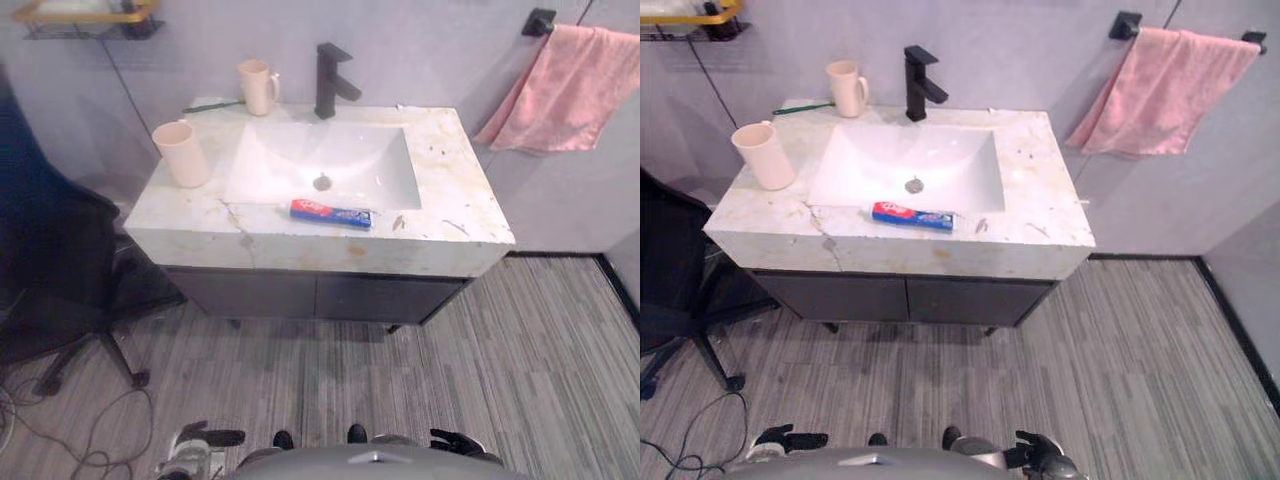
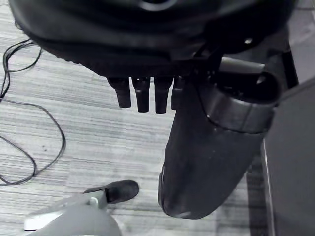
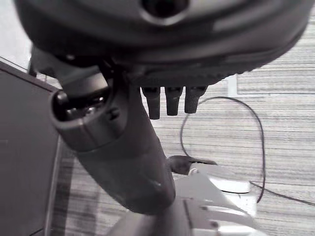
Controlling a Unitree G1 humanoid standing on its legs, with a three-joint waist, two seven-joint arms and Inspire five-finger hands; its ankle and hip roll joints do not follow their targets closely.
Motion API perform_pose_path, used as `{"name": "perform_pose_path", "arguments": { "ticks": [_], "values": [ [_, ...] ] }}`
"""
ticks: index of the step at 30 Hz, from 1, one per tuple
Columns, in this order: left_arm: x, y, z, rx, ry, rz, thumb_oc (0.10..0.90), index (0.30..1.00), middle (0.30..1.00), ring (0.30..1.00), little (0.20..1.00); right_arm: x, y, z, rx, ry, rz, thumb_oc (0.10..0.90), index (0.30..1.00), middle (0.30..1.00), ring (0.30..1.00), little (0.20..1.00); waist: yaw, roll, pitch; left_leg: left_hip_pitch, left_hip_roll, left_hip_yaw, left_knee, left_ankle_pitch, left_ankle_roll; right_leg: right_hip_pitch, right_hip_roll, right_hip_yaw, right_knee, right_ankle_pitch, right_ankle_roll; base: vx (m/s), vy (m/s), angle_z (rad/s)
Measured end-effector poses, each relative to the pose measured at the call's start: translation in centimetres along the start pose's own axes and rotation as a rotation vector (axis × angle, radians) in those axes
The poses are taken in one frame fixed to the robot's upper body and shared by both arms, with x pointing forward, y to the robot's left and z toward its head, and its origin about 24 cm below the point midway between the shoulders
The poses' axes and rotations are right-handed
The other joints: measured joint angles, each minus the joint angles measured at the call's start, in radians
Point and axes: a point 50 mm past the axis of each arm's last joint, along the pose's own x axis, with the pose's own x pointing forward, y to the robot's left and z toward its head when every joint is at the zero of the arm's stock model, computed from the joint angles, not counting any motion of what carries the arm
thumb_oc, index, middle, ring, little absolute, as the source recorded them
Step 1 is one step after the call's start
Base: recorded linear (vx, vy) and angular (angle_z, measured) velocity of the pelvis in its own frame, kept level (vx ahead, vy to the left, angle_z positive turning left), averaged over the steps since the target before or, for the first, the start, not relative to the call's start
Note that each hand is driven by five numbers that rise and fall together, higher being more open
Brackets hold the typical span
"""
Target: Organize the bathroom.
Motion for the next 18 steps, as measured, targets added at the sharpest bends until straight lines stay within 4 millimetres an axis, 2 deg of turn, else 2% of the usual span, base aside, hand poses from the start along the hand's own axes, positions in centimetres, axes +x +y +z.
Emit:
{"name": "perform_pose_path", "arguments": {
  "ticks": [3, 9, 14, 18],
  "values": [
    [0.0, 0.3, -0.6, -0.001, 0.022, 0.012, 0.8, 0.9, 0.9, 0.9, 0.9, 0.0, 0.1, 0.3, -0.004, -0.013, 0.003, 0.8, 0.9, 0.9, 0.9, 0.9, 0.014, -0.001, -0.003, -0.001, 0.0, 0.001, -0.002, 0.0, 0.0, -0.001, 0.0, -0.001, 0.0, 0.0, 0.0, 0.04, -0.042, -0.01],
    [-0.2, 0.7, -2.7, 0.003, 0.079, 0.034, 0.8, 0.9, 0.9, 0.9, 0.9, 0.1, 0.6, 0.2, 0.007, -0.002, 0.005, 0.8, 0.9, 0.9, 0.9, 0.9, 0.016, -0.012, -0.015, -0.01, -0.003, -0.006, 0.001, 0.001, 0.001, 0.0, -0.002, -0.007, 0.001, 0.003, -0.005, 0.04, -0.04, 0.04],
    [-0.2, 1.4, -1.7, -0.082, 0.012, 0.165, 0.8, 0.9, 0.9, 0.9, 0.9, 0.1, 0.6, 0.3, 0.007, 0.005, 0.007, 0.8, 0.9, 0.9, 0.9, 0.9, 0.017, -0.015, -0.018, -0.01, -0.003, -0.009, 0.001, 0.001, 0.002, 0.001, -0.003, -0.009, 0.005, 0.003, -0.005, 0.01, -0.014, 0.0],
    [-0.5, 2.3, 0.7, -0.089, -0.15, 0.355, 0.8, 0.9, 0.9, 0.9, 0.9, 0.1, 0.7, 0.3, 0.033, 0.031, 0.007, 0.8, 0.9, 0.9, 0.9, 0.9, 0.019, -0.012, -0.017, -0.014, -0.004, -0.02, 0.0, 0.005, 0.003, 0.002, -0.004, -0.02, 0.005, 0.003, -0.005, -0.01, -0.007, 0.07]
  ]
}}
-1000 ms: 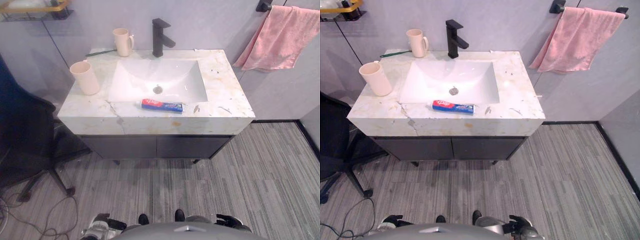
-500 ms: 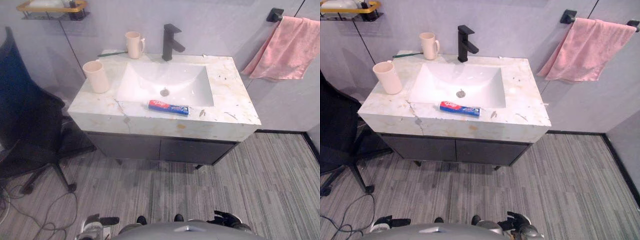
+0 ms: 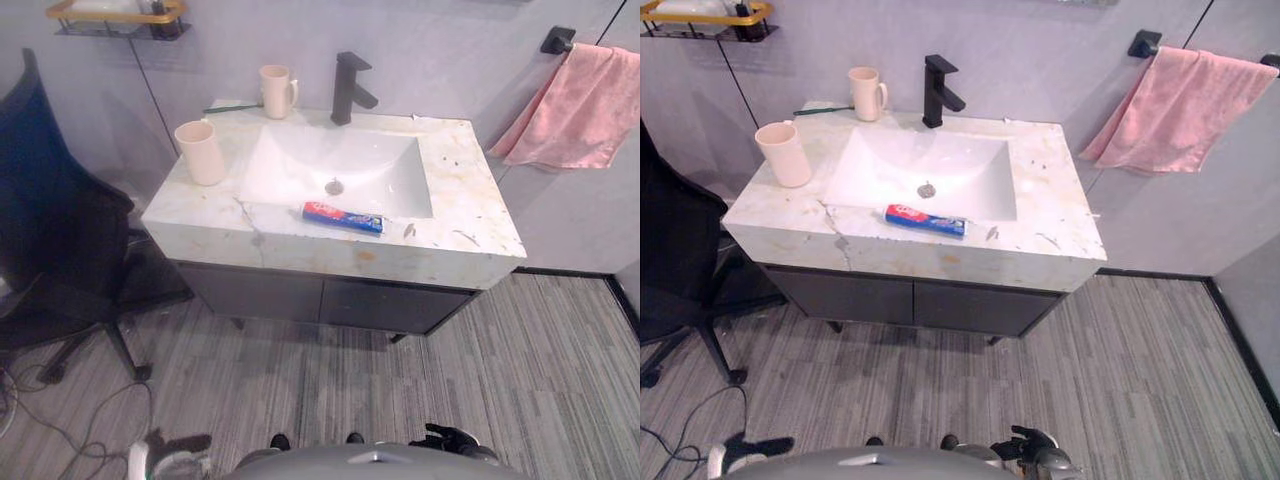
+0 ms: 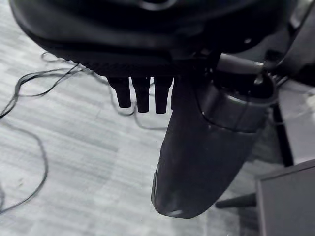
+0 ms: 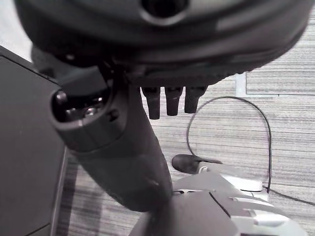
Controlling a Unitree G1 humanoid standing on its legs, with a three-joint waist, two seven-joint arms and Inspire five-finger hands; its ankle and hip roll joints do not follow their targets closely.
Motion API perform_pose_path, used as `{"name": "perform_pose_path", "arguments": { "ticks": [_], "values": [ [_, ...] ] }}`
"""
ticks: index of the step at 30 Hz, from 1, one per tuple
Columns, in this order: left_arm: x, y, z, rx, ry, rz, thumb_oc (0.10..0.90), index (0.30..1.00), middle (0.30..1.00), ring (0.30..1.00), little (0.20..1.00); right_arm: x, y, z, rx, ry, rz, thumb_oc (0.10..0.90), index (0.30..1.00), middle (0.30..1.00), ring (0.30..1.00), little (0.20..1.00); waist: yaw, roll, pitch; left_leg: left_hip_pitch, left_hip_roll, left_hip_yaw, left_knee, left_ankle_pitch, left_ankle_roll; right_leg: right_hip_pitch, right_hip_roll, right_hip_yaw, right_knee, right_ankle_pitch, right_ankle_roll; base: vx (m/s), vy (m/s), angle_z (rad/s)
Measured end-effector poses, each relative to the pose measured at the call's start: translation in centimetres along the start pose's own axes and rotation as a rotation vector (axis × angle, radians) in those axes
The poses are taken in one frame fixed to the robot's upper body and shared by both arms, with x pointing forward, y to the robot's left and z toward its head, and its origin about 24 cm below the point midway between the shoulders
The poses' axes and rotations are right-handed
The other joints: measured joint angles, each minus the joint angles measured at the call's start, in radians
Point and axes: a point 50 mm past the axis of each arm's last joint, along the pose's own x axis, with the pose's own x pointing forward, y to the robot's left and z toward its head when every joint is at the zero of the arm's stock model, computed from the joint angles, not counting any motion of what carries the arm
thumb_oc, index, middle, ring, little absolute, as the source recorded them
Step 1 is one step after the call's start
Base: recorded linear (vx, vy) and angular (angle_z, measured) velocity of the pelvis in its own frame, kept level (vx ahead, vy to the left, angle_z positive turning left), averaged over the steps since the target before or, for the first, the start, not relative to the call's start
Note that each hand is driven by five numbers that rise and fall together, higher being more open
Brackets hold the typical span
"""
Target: Organize the bathroom.
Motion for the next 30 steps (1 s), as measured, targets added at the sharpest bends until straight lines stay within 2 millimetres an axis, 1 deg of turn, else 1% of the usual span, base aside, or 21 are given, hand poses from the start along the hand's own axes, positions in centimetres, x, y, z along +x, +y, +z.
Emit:
{"name": "perform_pose_path", "arguments": {
  "ticks": [1, 2, 4, 5, 6, 7, 8, 9, 11, 12, 13, 14, 16, 17, 19, 22, 23, 26, 27, 29, 30],
  "values": [
    [0.0, 0.1, 0.7, 0.007, -0.041, 0.031, 0.8, 0.9, 0.9, 0.9, 0.9, 0.0, 0.0, 0.0, 0.001, 0.003, -0.001, 0.8, 0.9, 0.9, 0.9, 0.9, 0.001, 0.003, 0.002, -0.002, 0.0, -0.003, 0.0, 0.001, 0.0, 0.0, 0.0, -0.004, 0.0, 0.0, 0.0, -0.02, 0.0, 0.15],
    [0.0, 0.3, 2.2, 0.018, -0.129, 0.093, 0.8, 0.9, 0.9, 0.9, 0.9, 0.0, -0.1, 0.0, -0.001, 0.004, -0.006, 0.8, 0.9, 0.9, 0.9, 0.9, 0.009, 0.004, 0.002, -0.005, -0.001, -0.009, 0.0, 0.003, 0.001, 0.0, -0.001, -0.01, 0.0, 0.0, 0.0, -0.03, -0.005, 0.12],
    [-0.2, 0.5, 4.5, -0.005, -0.243, 0.155, 0.8, 0.9, 0.9, 0.9, 0.9, 0.0, -0.1, 0.0, -0.003, 0.008, -0.013, 0.8, 0.9, 0.9, 0.9, 0.9, 0.022, 0.008, 0.006, -0.014, -0.002, -0.015, -0.002, 0.005, 0.0, -0.004, -0.001, -0.014, 0.0, 0.0, 0.0, -0.04, -0.013, 0.12],
    [-0.4, 0.9, 6.2, -0.019, -0.329, 0.199, 0.8, 0.9, 0.9, 0.9, 0.9, 0.0, -0.1, 0.3, -0.005, 0.008, -0.016, 0.8, 0.9, 0.9, 0.9, 0.9, 0.028, 0.011, 0.008, -0.018, -0.003, -0.022, -0.001, 0.009, 0.0, -0.004, -0.002, -0.019, 0.0, 0.0, 0.0, -0.04, -0.019, 0.14],
    [-0.6, 1.0, 7.1, -0.029, -0.376, 0.22, 0.8, 0.9, 0.9, 0.9, 0.9, 0.0, -0.1, 0.4, -0.006, 0.01, -0.017, 0.8, 0.9, 0.9, 0.9, 0.9, 0.027, 0.012, 0.01, -0.02, -0.004, -0.027, -0.002, 0.01, 0.0, -0.005, -0.002, -0.023, 0.0, 0.0, 0.0, -0.04, -0.022, 0.22],
    [-1.1, 1.5, 9.1, -0.058, -0.472, 0.262, 0.8, 0.9, 0.9, 0.9, 0.9, 0.1, -0.1, 0.6, -0.006, 0.007, -0.018, 0.8, 0.9, 0.9, 0.9, 0.9, 0.031, 0.013, 0.014, -0.027, -0.005, -0.038, -0.003, 0.012, 0.0, -0.005, -0.004, -0.032, 0.0, 0.0, 0.0, -0.03, -0.018, 0.22],
    [-1.4, 1.8, 10.1, -0.078, -0.524, 0.28, 0.8, 0.9, 0.9, 0.9, 0.9, 0.1, -0.1, 0.6, -0.006, 0.005, -0.017, 0.8, 0.9, 0.9, 0.9, 0.9, 0.031, 0.015, 0.015, -0.032, -0.005, -0.042, -0.003, 0.012, -0.001, -0.009, -0.004, -0.037, 0.0, -0.001, 0.0, -0.04, -0.026, 0.22],
    [-2.1, 2.6, 12.2, -0.108, -0.632, 0.318, 0.8, 0.9, 0.9, 0.9, 0.9, 0.1, -0.2, 0.9, -0.005, 0.0, -0.021, 0.8, 0.9, 0.9, 0.9, 0.9, 0.041, 0.015, 0.025, -0.033, -0.006, -0.048, -0.003, 0.014, -0.001, -0.009, -0.004, -0.04, 0.0, 0.0, 0.0, -0.03, -0.019, 0.11],
    [-2.9, 3.6, 14.3, -0.151, -0.736, 0.337, 0.8, 0.9, 0.9, 0.9, 0.9, 0.1, -0.5, 1.2, 0.006, -0.009, -0.03, 0.8, 0.9, 0.9, 0.9, 0.9, 0.051, 0.022, 0.035, -0.037, -0.007, -0.057, -0.003, 0.019, -0.001, -0.009, -0.004, -0.045, 0.0, 0.0, 0.0, -0.03, -0.023, 0.13],
    [-3.9, 4.7, 15.6, -0.191, -0.827, 0.35, 0.8, 0.9, 0.9, 0.9, 0.9, 0.1, -0.6, 1.0, 0.013, -0.004, -0.035, 0.8, 0.9, 0.9, 0.9, 0.9, 0.05, 0.024, 0.041, -0.041, -0.008, -0.066, -0.003, 0.02, -0.001, -0.009, -0.005, -0.061, 0.0, -0.001, 0.0, -0.02, -0.029, 0.24],
    [-4.4, 5.1, 16.4, -0.207, -0.885, 0.367, 0.8, 0.9, 0.9, 0.9, 0.9, 0.1, -0.7, 1.2, 0.016, -0.008, -0.04, 0.8, 0.9, 0.9, 0.9, 0.9, 0.052, 0.028, 0.044, -0.043, -0.009, -0.073, -0.003, 0.023, -0.001, -0.008, -0.006, -0.066, 0.0, -0.002, 0.0, -0.01, -0.03, 0.35],
    [-5.9, 6.5, 18.2, -0.274, -1.018, 0.419, 0.8, 0.9, 0.9, 0.9, 0.9, 0.0, -1.2, 1.1, 0.026, -0.002, -0.056, 0.8, 0.9, 0.9, 0.9, 0.9, 0.066, 0.038, 0.053, -0.049, -0.013, -0.087, -0.003, 0.024, 0.0, -0.007, -0.009, -0.078, 0.0, -0.004, 0.002, 0.0, -0.042, 0.25],
    [-7.4, 8.0, 19.7, -0.348, -1.126, 0.477, 0.8, 0.9, 0.9, 0.9, 0.9, 0.0, -1.5, 1.1, 0.03, -0.001, -0.067, 0.8, 0.9, 0.9, 0.9, 0.9, 0.081, 0.047, 0.059, -0.047, -0.015, -0.093, 0.0, 0.026, 0.0, -0.002, -0.011, -0.084, 0.0, -0.005, 0.003, 0.01, -0.05, 0.2],
    [-8.7, 9.4, 20.7, -0.409, -1.205, 0.502, 0.8, 0.9, 0.9, 0.9, 0.9, 0.0, -1.5, 1.0, 0.037, 0.0, -0.07, 0.8, 0.9, 0.9, 0.9, 0.9, 0.08, 0.044, 0.064, -0.046, -0.017, -0.103, 0.0, 0.027, -0.001, 0.002, -0.011, -0.093, 0.0, -0.006, 0.004, 0.02, -0.044, 0.19],
    [-10.6, 11.9, 22.4, -0.479, -1.347, 0.568, 0.8, 0.9, 0.9, 0.9, 0.9, 0.0, -1.6, 0.9, 0.04, 0.007, -0.074, 0.8, 0.9, 0.9, 0.9, 0.9, 0.099, 0.044, 0.064, -0.044, -0.017, -0.107, 0.001, 0.027, -0.001, 0.005, -0.012, -0.097, 0.0, -0.007, 0.006, 0.02, -0.038, 0.1],
    [-12.9, 14.4, 24.1, -0.552, -1.489, 0.597, 0.8, 0.9, 0.9, 0.9, 0.9, 0.0, -1.6, 0.6, 0.041, 0.017, -0.076, 0.8, 0.9, 0.9, 0.9, 0.9, 0.105, 0.045, 0.066, -0.03, -0.02, -0.115, 0.0, 0.027, -0.002, 0.023, -0.015, -0.107, 0.0, -0.01, 0.011, 0.02, -0.037, 0.1],
    [-14.1, 15.2, 25.1, -0.564, -1.56, 0.583, 0.8, 0.9, 0.9, 0.9, 0.9, 0.0, -1.4, 0.4, 0.042, 0.021, -0.077, 0.8, 0.9, 0.9, 0.9, 0.9, 0.105, 0.042, 0.066, -0.026, -0.021, -0.119, -0.001, 0.027, -0.002, 0.029, -0.015, -0.112, 0.0, -0.011, 0.012, 0.02, -0.027, 0.12],
    [-16.5, 16.4, 27.0, -0.544, -1.713, 0.529, 0.8, 0.9, 0.9, 0.9, 0.9, 0.0, -1.4, 0.4, 0.041, 0.019, -0.079, 0.8, 0.9, 0.9, 0.9, 0.9, 0.103, 0.042, 0.065, -0.026, -0.021, -0.117, -0.003, 0.02, -0.011, 0.033, -0.016, -0.111, 0.0, -0.012, 0.013, 0.0, -0.011, 0.0],
    [-17.4, 16.6, 27.7, -0.52, -1.765, 0.485, 0.8, 0.9, 0.9, 0.9, 0.9, 0.0, -1.5, 0.3, 0.035, 0.023, -0.08, 0.8, 0.9, 0.9, 0.9, 0.9, 0.099, 0.042, 0.065, -0.024, -0.021, -0.112, -0.003, 0.018, -0.014, 0.032, -0.016, -0.104, 0.0, -0.012, 0.013, 0.0, -0.012, -0.06],
    [-18.4, 17.0, 28.9, -0.47, -1.818, 0.428, 0.8, 0.9, 0.9, 0.9, 0.9, 0.0, -1.5, 0.2, 0.026, 0.026, -0.083, 0.8, 0.9, 0.9, 0.9, 0.9, 0.1, 0.041, 0.064, -0.023, -0.02, -0.107, -0.003, 0.018, -0.014, 0.033, -0.016, -0.096, 0.0, -0.012, 0.013, -0.01, -0.001, -0.1],
    [-19.4, 17.2, 29.8, -0.426, -1.858, 0.365, 0.8, 0.9, 0.9, 0.9, 0.9, 0.0, -1.5, 0.2, 0.017, 0.025, -0.084, 0.8, 0.9, 0.9, 0.9, 0.9, 0.096, 0.041, 0.062, -0.021, -0.02, -0.1, -0.003, 0.018, -0.013, 0.033, -0.016, -0.092, 0.0, -0.011, 0.012, -0.03, 0.006, -0.12]
  ]
}}
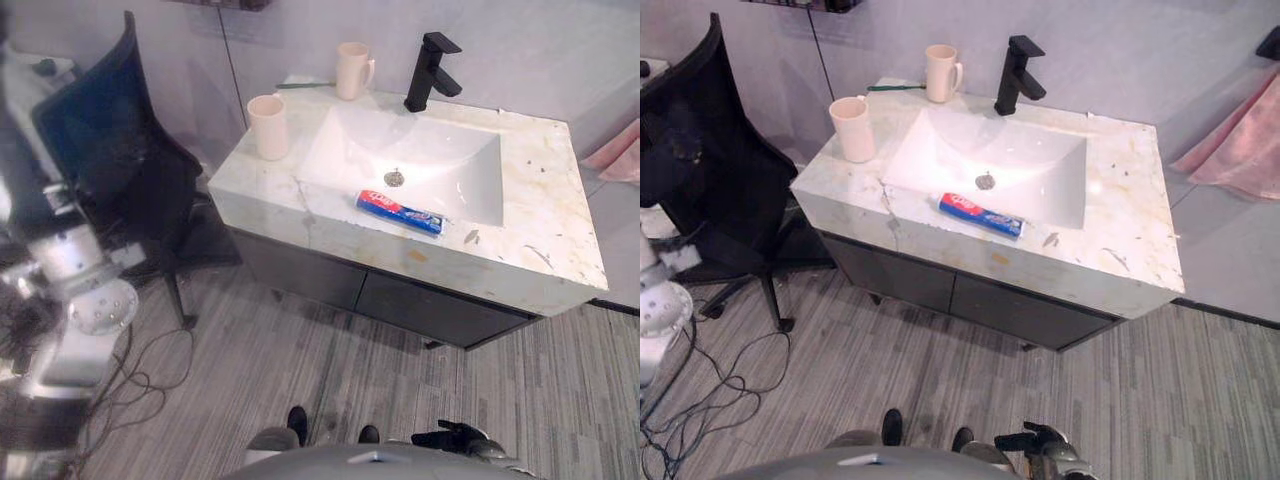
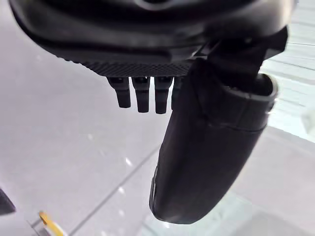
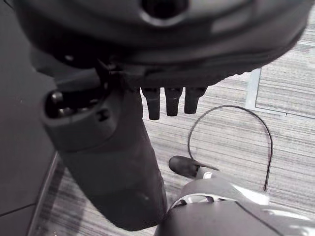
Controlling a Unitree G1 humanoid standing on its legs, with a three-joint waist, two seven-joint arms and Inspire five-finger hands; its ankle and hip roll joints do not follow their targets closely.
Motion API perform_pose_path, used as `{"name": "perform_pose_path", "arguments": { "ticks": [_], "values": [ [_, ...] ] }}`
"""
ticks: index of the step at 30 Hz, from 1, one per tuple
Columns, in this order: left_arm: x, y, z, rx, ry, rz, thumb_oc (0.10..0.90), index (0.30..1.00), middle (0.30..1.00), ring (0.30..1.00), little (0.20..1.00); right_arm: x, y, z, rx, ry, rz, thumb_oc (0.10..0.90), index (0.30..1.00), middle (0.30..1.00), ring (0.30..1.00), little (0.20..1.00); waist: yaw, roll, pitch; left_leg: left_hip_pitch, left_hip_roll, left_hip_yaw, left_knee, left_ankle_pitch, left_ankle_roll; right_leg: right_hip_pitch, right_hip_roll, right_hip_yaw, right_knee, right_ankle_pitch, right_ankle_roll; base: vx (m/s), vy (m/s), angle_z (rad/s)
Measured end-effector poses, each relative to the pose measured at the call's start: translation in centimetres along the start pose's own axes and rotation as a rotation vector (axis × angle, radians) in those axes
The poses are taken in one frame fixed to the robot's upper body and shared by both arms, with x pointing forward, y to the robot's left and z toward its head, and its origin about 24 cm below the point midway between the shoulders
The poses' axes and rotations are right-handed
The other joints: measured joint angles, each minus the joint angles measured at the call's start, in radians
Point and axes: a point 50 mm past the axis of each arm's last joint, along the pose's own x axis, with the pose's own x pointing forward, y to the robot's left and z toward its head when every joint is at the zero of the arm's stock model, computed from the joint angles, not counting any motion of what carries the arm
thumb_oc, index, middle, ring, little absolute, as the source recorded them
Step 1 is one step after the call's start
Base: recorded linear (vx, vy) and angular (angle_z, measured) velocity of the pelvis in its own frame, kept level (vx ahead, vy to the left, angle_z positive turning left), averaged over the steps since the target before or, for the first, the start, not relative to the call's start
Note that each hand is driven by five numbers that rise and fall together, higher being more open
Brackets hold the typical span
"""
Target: Organize the bathroom.
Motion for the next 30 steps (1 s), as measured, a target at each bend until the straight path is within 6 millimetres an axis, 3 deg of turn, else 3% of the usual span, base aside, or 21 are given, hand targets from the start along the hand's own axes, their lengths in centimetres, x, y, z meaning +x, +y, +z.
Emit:
{"name": "perform_pose_path", "arguments": {
  "ticks": [3, 8, 16, 24, 28, 30],
  "values": [
    [2.7, -1.2, 0.6, -0.053, 0.026, -0.218, 0.8, 0.9, 0.9, 0.9, 0.9, 0.0, 0.1, 0.0, -0.025, 0.007, 0.004, 0.8, 0.9, 0.9, 0.9, 0.9, -0.026, 0.0, -0.019, 0.005, -0.001, 0.005, 0.0, 0.007, 0.01, 0.0, -0.002, 0.003, 0.0, 0.004, -0.001, -0.03, 0.013, -0.06],
    [5.1, -4.3, 0.7, -0.063, 0.11, -0.627, 0.8, 0.9, 0.9, 0.9, 0.9, 0.1, -0.1, 1.1, -0.043, 0.007, -0.002, 0.8, 0.9, 0.9, 0.9, 0.9, -0.067, 0.022, -0.04, 0.015, -0.003, 0.02, 0.004, 0.008, 0.012, 0.001, -0.004, 0.016, 0.0, 0.01, 0.004, 0.0, 0.012, -0.08],
    [6.0, -8.9, 0.9, -0.046, 0.187, -1.114, 0.8, 0.9, 0.9, 0.9, 0.9, 0.1, -0.6, 2.0, -0.106, 0.007, -0.014, 0.8, 0.9, 0.9, 0.9, 0.9, -0.113, 0.062, -0.07, 0.024, 0.004, 0.06, 0.0, 0.006, 0.009, -0.007, 0.001, 0.055, 0.0, 0.015, -0.001, 0.02, -0.012, -0.13],
    [6.9, -10.1, 0.0, 0.031, 0.247, -1.3, 0.8, 0.9, 0.9, 0.9, 0.9, 0.2, -0.8, 2.0, -0.113, 0.013, -0.018, 0.8, 0.9, 0.9, 0.9, 0.9, -0.158, 0.084, -0.088, 0.024, 0.007, 0.08, 0.0, 0.006, 0.009, -0.016, 0.003, 0.069, 0.0, 0.022, -0.005, 0.01, 0.002, -0.1],
    [6.1, -10.5, -0.8, 0.051, 0.297, -1.401, 0.8, 0.9, 0.9, 0.9, 0.9, 0.2, -0.9, 2.0, -0.123, 0.023, -0.019, 0.8, 0.9, 0.9, 0.9, 0.9, -0.16, 0.091, -0.099, 0.024, 0.007, 0.084, 0.0, 0.005, 0.009, -0.017, 0.003, 0.073, 0.0, 0.022, -0.005, 0.0, -0.002, -0.02],
    [5.0, -10.7, -2.2, 0.073, 0.361, -1.457, 0.8, 0.9, 0.9, 0.9, 0.9, 0.1, -1.0, 2.0, -0.125, 0.025, -0.015, 0.8, 0.9, 0.9, 0.9, 0.9, -0.16, 0.094, -0.102, 0.025, 0.007, 0.086, 0.0, 0.005, 0.009, -0.018, 0.004, 0.074, 0.0, 0.023, -0.006, 0.0, 0.0, 0.0]
  ]
}}
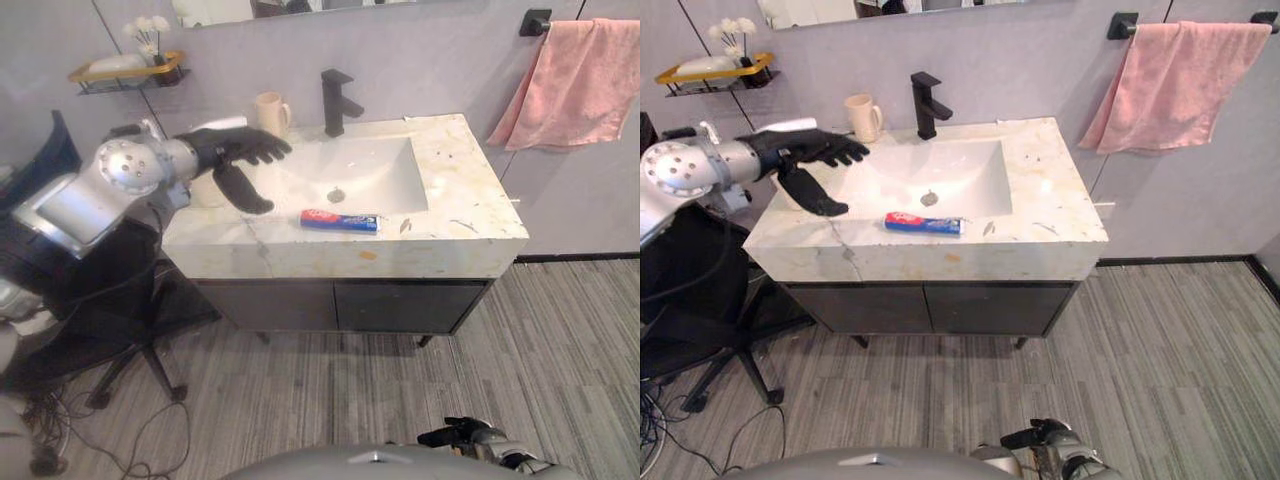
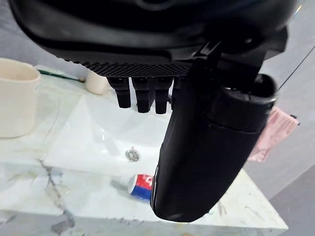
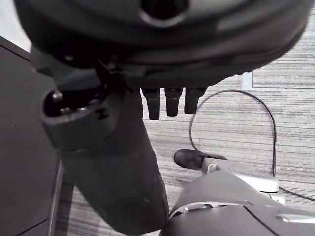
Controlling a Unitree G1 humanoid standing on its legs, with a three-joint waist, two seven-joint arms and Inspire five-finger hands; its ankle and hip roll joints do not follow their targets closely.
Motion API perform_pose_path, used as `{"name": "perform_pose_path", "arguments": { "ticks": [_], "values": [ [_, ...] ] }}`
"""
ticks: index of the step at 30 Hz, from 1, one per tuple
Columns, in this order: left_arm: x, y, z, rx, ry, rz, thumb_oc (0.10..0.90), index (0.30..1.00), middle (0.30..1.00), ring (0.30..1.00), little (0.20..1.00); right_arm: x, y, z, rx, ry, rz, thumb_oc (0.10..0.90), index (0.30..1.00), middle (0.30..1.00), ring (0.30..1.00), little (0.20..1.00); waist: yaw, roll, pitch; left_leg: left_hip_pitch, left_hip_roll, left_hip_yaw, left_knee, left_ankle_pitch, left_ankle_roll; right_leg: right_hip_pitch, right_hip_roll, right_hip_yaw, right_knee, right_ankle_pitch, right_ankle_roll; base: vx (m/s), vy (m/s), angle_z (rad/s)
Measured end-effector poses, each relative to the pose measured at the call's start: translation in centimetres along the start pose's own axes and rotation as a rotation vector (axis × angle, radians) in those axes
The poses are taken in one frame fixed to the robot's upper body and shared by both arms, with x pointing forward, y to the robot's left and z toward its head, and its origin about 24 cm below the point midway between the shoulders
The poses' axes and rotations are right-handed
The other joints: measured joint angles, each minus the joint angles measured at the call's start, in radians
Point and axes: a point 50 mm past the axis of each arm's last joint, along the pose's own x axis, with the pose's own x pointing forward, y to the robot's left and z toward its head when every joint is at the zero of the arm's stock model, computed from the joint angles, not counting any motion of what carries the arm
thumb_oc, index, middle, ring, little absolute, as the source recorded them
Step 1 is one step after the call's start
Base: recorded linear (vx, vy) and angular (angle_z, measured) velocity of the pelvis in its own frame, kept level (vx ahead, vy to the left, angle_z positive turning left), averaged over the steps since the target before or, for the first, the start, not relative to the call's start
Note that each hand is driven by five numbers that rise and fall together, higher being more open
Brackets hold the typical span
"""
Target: Organize the bathroom.
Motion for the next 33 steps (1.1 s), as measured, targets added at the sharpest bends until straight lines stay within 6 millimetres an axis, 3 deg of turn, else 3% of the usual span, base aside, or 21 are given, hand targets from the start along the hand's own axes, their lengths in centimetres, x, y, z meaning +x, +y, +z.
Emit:
{"name": "perform_pose_path", "arguments": {
  "ticks": [7, 16, 24, 33],
  "values": [
    [1.2, -0.9, -1.6, 0.028, 0.074, -0.02, 0.8, 0.9, 0.9, 0.9, 0.9, 0.0, -0.1, 0.0, -0.001, 0.007, -0.001, 0.8, 0.9, 0.9, 0.9, 0.9, 0.005, -0.001, -0.006, 0.001, 0.0, 0.003, 0.0, 0.0, 0.0, 0.0, -0.001, 0.005, 0.0, 0.001, -0.001, 0.03, -0.018, 0.0],
    [3.6, -5.3, -1.9, 0.07, 0.025, -0.045, 0.8, 0.9, 0.9, 0.9, 0.9, 0.0, -0.1, 0.2, -0.001, -0.002, 0.004, 0.8, 0.9, 0.9, 0.9, 0.9, -0.004, 0.0, -0.009, 0.0, 0.002, 0.03, 0.0, -0.002, 0.003, -0.011, 0.0, 0.019, 0.0, 0.005, -0.001, 0.02, -0.013, -0.08],
    [4.9, -8.2, -2.5, 0.1, 0.039, -0.046, 0.8, 0.9, 0.9, 0.9, 0.9, 0.0, -0.1, 0.4, 0.001, -0.014, 0.007, 0.8, 0.9, 0.9, 0.9, 0.9, -0.037, -0.001, -0.009, 0.0, 0.002, 0.042, 0.0, -0.004, 0.005, -0.017, 0.0, 0.032, 0.0, 0.007, 0.002, 0.01, -0.001, -0.04],
    [5.2, -8.8, -3.0, 0.117, 0.074, 0.002, 0.8, 0.9, 0.9, 0.9, 0.9, 0.0, -0.1, 0.3, 0.002, -0.014, 0.006, 0.8, 0.9, 0.9, 0.9, 0.9, -0.051, -0.003, -0.007, 0.0, 0.002, 0.052, 0.0, -0.009, 0.005, -0.021, -0.001, 0.036, 0.0, 0.007, 0.002, 0.0, -0.002, -0.02]
  ]
}}
